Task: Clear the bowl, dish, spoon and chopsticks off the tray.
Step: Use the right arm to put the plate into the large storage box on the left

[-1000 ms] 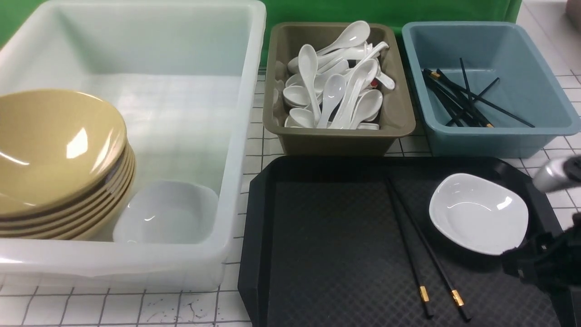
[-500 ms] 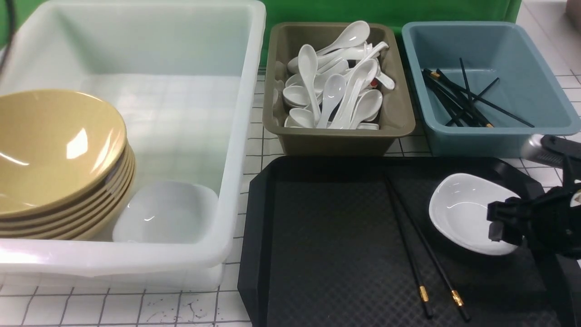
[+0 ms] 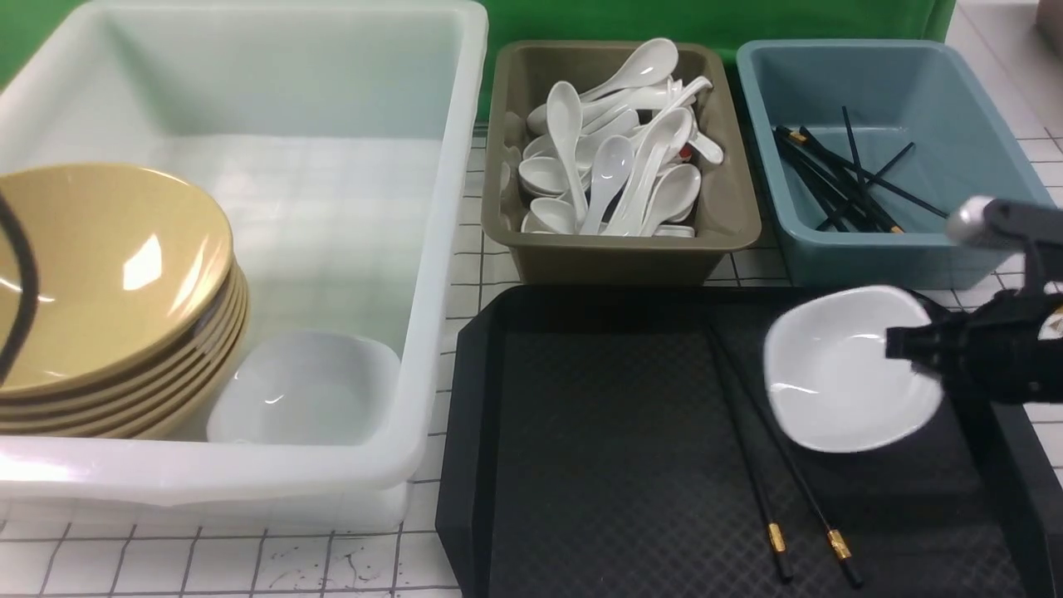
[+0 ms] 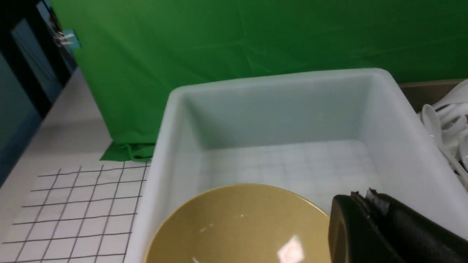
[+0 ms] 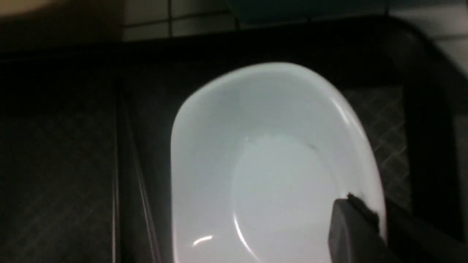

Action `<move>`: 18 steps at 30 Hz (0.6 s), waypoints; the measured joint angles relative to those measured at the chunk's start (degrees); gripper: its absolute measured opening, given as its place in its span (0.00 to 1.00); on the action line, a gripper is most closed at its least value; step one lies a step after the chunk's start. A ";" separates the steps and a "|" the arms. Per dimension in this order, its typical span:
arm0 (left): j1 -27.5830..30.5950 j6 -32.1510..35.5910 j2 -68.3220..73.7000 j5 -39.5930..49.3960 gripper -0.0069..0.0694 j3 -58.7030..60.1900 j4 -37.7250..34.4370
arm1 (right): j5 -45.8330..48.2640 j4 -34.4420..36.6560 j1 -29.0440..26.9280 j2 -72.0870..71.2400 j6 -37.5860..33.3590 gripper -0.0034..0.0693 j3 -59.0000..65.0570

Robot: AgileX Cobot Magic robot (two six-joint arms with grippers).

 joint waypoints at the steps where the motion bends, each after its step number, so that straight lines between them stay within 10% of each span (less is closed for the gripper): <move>1: 0.00 -0.15 -0.27 -0.12 0.08 0.19 0.26 | 1.21 -0.11 0.24 -2.22 -1.10 0.15 -0.27; 9: 0.00 -1.09 -0.79 -0.41 0.08 0.52 0.03 | 9.41 0.47 15.15 -11.70 -5.17 0.15 -15.12; 18: -2.83 -4.42 -0.79 2.72 0.08 0.52 -6.69 | 11.24 1.94 41.45 16.83 -7.71 0.15 -43.59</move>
